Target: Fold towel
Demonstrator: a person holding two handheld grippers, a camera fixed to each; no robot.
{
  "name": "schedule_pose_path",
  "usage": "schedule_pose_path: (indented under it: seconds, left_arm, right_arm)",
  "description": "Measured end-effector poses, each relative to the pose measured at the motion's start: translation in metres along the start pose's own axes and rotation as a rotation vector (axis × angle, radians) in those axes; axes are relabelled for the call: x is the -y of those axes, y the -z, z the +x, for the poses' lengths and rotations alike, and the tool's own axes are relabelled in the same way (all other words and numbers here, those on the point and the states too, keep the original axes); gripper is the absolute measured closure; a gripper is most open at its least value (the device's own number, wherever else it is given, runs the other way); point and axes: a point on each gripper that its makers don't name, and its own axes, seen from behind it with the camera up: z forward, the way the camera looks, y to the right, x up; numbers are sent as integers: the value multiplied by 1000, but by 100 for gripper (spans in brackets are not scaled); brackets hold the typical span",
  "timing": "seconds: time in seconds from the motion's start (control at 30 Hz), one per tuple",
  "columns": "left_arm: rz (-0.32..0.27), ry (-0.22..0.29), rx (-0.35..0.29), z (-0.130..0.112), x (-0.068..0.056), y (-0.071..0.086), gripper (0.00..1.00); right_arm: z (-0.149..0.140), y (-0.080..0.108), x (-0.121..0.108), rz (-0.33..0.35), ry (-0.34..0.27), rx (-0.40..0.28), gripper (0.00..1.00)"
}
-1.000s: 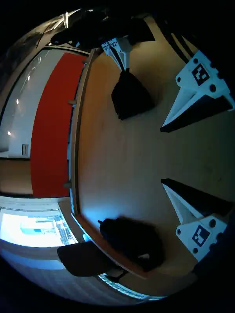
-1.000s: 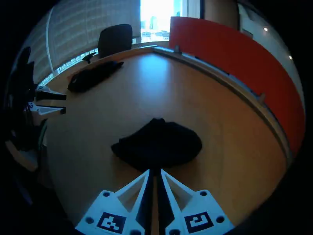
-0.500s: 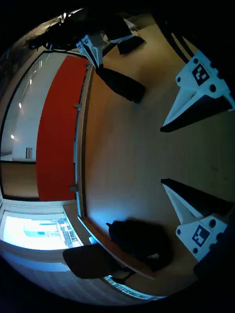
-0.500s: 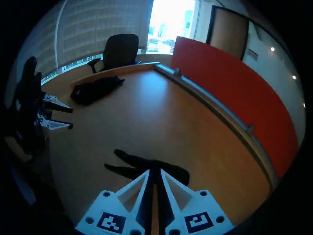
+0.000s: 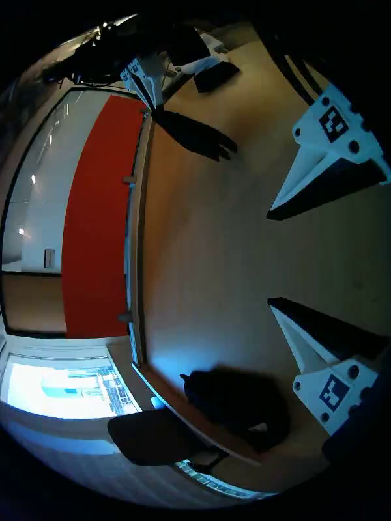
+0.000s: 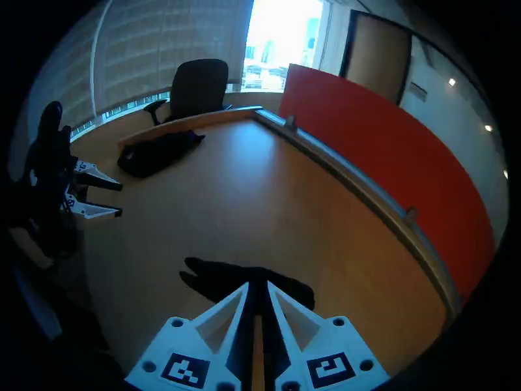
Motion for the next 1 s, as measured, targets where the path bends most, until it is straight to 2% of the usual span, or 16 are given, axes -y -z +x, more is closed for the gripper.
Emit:
schedule_pose_path:
  seconds: [0.4,1.0]
  left_arm:
    - [-4,-3,1,3,-3,-3,13]
    - [0,-14,5,12,-7,-9,13]
  right_arm:
    - [-4,17,-21,-20,-37,-20,95]
    - [-50,66,-97,-107,-117,-4,95]
